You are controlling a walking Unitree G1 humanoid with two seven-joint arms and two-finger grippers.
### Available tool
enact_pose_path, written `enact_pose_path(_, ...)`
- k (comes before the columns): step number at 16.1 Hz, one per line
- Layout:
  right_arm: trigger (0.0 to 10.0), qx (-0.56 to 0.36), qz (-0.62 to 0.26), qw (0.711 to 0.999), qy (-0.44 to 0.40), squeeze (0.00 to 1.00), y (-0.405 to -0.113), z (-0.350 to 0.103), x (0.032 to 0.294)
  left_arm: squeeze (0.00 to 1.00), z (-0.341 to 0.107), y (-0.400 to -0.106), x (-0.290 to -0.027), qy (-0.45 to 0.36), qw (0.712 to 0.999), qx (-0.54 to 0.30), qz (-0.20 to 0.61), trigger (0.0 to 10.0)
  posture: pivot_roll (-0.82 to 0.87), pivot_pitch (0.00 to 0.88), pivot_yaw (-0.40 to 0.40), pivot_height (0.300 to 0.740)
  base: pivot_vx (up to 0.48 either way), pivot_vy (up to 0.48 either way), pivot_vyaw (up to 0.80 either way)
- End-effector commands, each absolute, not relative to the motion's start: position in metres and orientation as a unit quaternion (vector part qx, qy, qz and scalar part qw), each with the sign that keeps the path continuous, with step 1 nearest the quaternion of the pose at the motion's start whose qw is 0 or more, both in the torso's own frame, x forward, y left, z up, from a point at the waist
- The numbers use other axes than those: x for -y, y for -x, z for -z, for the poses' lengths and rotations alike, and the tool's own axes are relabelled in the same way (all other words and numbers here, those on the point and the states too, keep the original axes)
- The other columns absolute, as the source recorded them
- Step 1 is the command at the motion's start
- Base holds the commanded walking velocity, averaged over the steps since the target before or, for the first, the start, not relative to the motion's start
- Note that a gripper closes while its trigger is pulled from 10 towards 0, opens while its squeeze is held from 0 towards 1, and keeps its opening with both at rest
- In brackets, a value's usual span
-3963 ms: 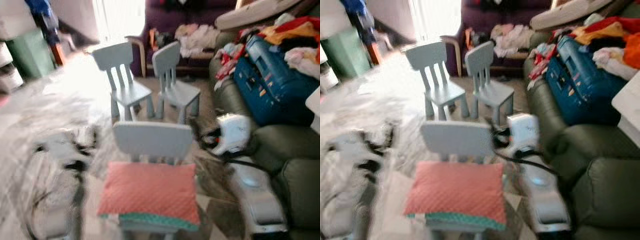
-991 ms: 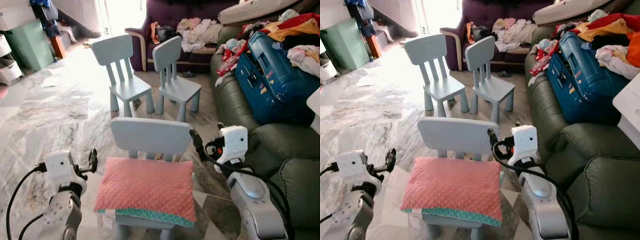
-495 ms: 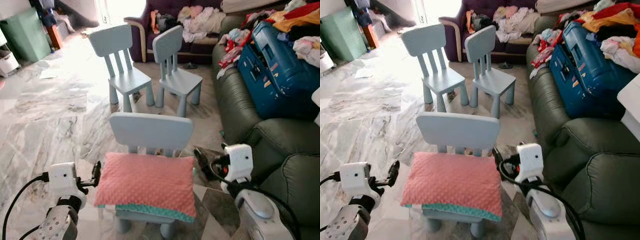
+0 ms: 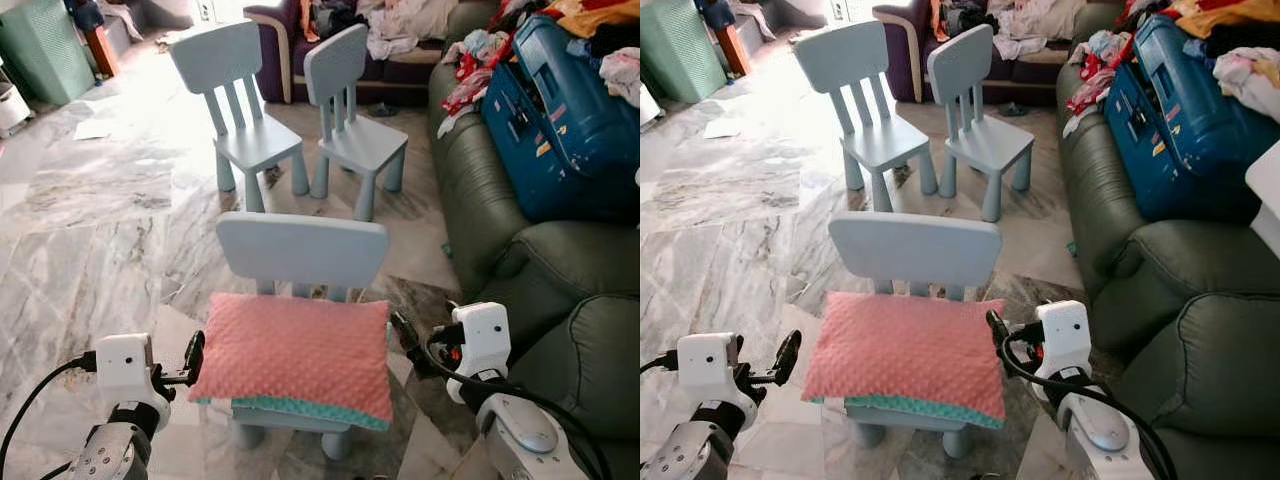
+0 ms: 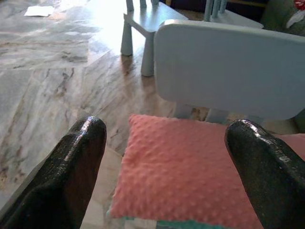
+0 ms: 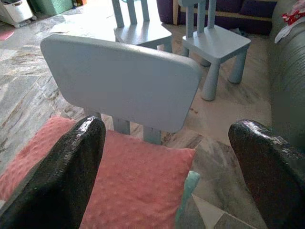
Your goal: Move the pillow to the sofa
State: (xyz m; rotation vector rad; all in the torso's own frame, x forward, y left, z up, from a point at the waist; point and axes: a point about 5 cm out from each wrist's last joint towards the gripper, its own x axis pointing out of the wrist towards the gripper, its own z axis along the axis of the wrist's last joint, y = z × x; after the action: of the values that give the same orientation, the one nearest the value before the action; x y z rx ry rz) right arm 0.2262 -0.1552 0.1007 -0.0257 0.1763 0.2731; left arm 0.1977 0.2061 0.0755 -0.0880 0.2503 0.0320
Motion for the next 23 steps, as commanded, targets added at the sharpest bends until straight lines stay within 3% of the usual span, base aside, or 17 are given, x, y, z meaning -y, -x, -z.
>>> enact_pose_path(1, 10.0, -0.078, -0.140, 0.987, 0.011, 0.00, -0.2251, -0.1071, 0.1537, 0.00, -0.0775, -0.1962, -0.2057, 0.036, 0.991, -0.128, -0.011, 10.0, -0.05, 0.160, -0.002, 0.740, 0.000, 0.000, 0.00)
enact_pose_path(23, 10.0, -0.070, -0.154, 0.986, 0.016, 0.00, -0.2262, -0.1114, 0.1447, 0.00, -0.0793, -0.2000, -0.2050, 0.031, 0.991, -0.130, -0.014, 10.0, -0.06, 0.176, -0.004, 0.740, 0.000, 0.000, 0.00)
